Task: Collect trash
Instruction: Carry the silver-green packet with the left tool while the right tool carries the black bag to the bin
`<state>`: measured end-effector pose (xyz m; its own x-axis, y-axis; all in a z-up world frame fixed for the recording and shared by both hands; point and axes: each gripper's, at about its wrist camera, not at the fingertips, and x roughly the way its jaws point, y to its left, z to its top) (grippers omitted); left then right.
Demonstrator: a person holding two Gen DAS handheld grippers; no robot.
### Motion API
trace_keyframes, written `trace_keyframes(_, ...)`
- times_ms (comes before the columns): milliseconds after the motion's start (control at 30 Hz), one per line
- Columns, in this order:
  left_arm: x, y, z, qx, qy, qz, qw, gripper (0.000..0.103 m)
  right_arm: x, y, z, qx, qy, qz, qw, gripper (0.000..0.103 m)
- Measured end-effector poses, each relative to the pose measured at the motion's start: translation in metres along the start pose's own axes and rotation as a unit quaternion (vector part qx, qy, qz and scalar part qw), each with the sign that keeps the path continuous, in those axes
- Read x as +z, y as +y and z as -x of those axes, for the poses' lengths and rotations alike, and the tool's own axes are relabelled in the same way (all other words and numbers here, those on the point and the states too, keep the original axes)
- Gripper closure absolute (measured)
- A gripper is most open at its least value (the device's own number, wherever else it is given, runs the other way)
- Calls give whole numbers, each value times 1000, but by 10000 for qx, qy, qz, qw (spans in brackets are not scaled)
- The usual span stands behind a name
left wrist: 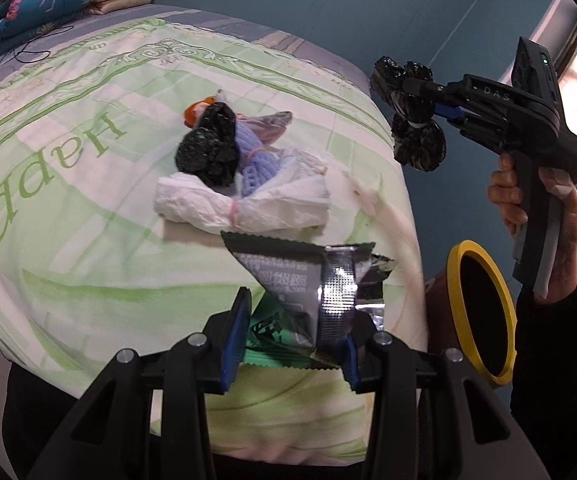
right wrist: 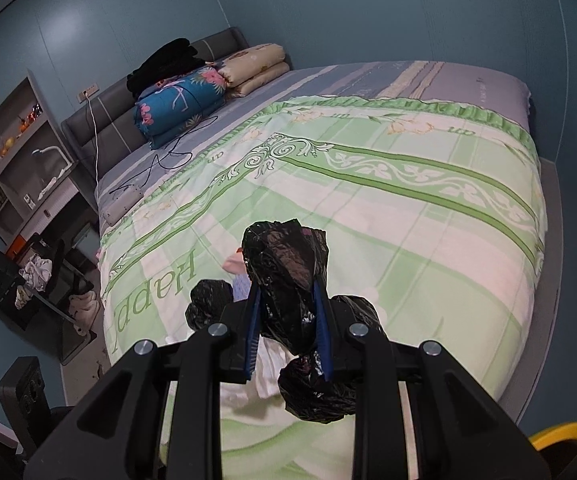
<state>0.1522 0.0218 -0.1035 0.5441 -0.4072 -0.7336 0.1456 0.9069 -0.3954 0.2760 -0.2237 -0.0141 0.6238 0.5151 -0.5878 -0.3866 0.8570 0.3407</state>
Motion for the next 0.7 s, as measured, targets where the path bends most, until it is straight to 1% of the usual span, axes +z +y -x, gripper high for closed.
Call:
trace_keyframes(167, 0, -22, -9, -115, 152, -223, 9996, 66, -13, -14, 25, -166, -80, -106, 9998, 80)
trace_keyframes(267, 2, -41, -14, -176, 221, -443, 9986, 66, -19, -24, 44, -274, -163, -202, 9993, 80)
trace_keyframes(333, 5, -55, -17, -219, 237, -609, 9976, 66, -24, -31, 59, -376, -247, -305, 9985, 80)
trace_keyframes(500, 13, -80, -20, -364, 283, -815, 9956, 66, -31, -46, 87, -573, -372, -427, 9967, 80)
trace_keyframes(600, 17, -97, -18, -426, 247, -974, 9940, 66, -36, -54, 104, -675, -413, -540, 9954, 80)
trace_keyframes(700, 20, -114, -16, -487, 211, -1129, 9922, 66, -41, -60, 123, -834, -570, -569, 9933, 80)
